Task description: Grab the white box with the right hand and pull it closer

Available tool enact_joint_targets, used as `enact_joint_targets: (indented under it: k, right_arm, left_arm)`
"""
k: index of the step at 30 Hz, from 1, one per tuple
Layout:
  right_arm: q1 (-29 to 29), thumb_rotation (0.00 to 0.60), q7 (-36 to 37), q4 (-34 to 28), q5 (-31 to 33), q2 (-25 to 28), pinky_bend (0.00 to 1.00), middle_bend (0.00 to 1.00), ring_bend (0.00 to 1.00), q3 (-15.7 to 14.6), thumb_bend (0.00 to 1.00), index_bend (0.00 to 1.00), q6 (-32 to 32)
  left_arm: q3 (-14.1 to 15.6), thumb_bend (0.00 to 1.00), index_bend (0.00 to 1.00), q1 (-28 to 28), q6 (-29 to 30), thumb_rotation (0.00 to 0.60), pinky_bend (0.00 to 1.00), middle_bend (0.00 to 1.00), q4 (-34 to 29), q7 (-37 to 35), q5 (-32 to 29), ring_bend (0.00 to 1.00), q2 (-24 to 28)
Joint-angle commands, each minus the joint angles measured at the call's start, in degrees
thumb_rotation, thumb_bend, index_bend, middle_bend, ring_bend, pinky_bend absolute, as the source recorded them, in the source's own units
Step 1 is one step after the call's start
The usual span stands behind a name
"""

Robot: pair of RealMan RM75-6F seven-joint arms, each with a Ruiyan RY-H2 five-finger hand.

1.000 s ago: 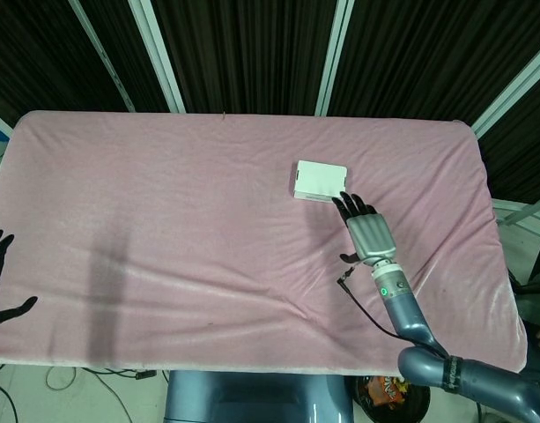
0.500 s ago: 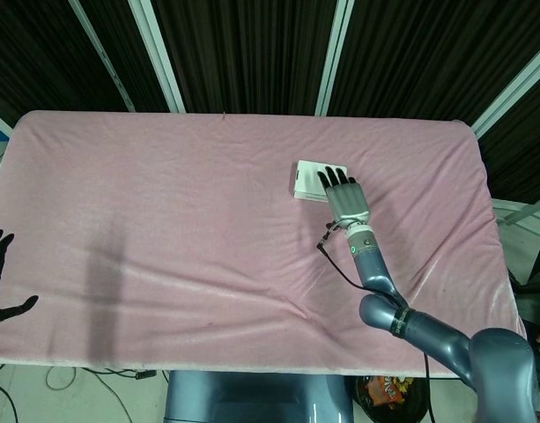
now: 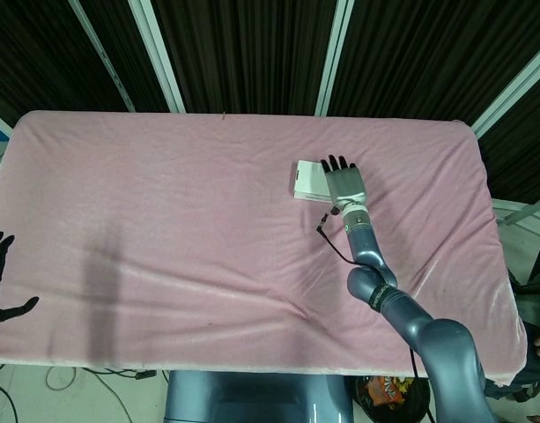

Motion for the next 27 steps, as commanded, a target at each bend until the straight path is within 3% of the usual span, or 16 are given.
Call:
enact_joint_targets:
  k: [1,17,27]
  right_arm:
    - [1.72,0.6,2.17,4.16,-1.88,-1.6,0.21,0.0,0.0,-1.12,0.01,0.0,-3.2]
    - [5.49,0.6,11.21,16.37,-10.14,-4.82,0.21,0.0,0.0,-4.83,0.03,0.0,-10.27]
    - [6.53,0.6,14.53,19.61,-13.1,-5.21,0.21,0.0,0.0,-6.01,0.27,0.0,-13.71]
  left_arm:
    - [0.02,0.0,0.0,-0.07,-0.24,0.6,0.0,0.0,-0.05,0.36,-0.26,0.0,-0.01]
    - [-0.18,0.0,0.0,-0.16,-1.05,0.6,0.0,0.0,-0.86,2.84,-2.59,0.0,-0.3]
    - [-0.11,0.0,0.0,-0.14,-1.27,0.6,0.0,0.0,-1.41,3.28,-3.12,0.0,-0.28]
